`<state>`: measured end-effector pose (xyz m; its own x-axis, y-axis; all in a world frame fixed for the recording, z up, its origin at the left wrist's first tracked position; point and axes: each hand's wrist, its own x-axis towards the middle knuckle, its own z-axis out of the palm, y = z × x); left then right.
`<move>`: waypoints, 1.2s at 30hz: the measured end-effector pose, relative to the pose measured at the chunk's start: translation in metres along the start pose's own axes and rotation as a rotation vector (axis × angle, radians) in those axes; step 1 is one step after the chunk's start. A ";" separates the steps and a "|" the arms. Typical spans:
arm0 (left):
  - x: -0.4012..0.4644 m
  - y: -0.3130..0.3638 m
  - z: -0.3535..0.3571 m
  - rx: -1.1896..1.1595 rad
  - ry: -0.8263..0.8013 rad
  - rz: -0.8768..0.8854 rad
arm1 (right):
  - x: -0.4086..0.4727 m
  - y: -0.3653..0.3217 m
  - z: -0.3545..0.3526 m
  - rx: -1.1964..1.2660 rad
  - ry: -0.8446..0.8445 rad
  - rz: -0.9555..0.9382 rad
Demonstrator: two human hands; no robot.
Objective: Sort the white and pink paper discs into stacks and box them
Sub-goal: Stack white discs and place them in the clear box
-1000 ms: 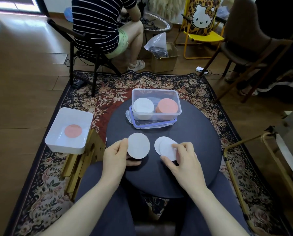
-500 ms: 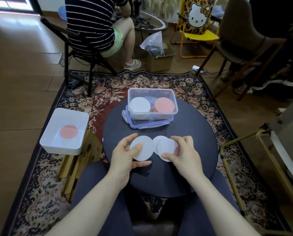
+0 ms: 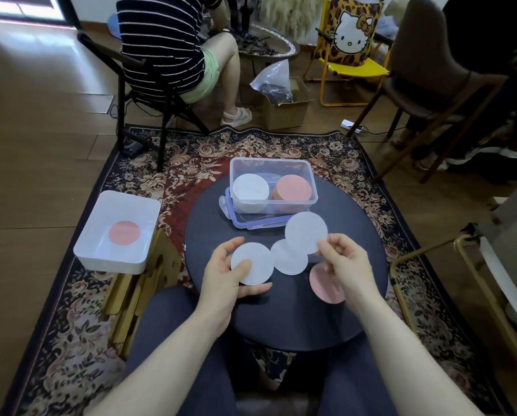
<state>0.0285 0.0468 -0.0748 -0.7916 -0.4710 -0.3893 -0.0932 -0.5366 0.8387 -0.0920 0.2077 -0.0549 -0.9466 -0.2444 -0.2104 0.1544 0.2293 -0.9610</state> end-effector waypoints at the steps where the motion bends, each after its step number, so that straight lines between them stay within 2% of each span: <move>1: 0.000 0.000 0.000 0.002 -0.011 0.001 | -0.002 0.000 0.000 0.008 -0.014 0.003; 7: -0.002 0.000 -0.001 0.049 -0.083 0.005 | -0.020 0.001 0.013 -0.049 -0.191 0.111; 11: -0.002 0.001 -0.002 0.060 -0.129 -0.002 | -0.021 0.007 0.017 -0.201 -0.162 0.098; 16: -0.001 -0.001 -0.002 0.032 -0.118 -0.016 | -0.012 0.005 0.017 -0.203 -0.070 0.014; 18: -0.001 -0.001 -0.001 0.019 -0.102 -0.018 | -0.005 0.003 0.014 -0.406 -0.037 -0.065; 20: -0.001 -0.001 0.000 0.011 -0.092 -0.016 | -0.002 0.002 0.013 -0.658 -0.111 -0.098; 23: -0.002 0.000 0.002 -0.002 -0.079 -0.013 | -0.001 0.000 0.017 -0.835 -0.226 -0.105; 28: -0.001 -0.001 0.001 0.009 -0.080 -0.017 | 0.002 -0.002 0.020 -0.753 -0.157 -0.084; 32: -0.001 -0.001 0.001 0.017 -0.073 -0.019 | 0.002 0.004 0.022 -0.739 -0.177 -0.073; 36: -0.002 -0.001 0.001 0.019 -0.067 -0.016 | 0.005 0.003 0.015 -0.647 -0.135 -0.146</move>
<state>0.0291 0.0491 -0.0746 -0.8283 -0.4142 -0.3773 -0.1175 -0.5300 0.8398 -0.0922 0.1929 -0.0614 -0.8948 -0.4216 -0.1470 -0.2130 0.6925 -0.6893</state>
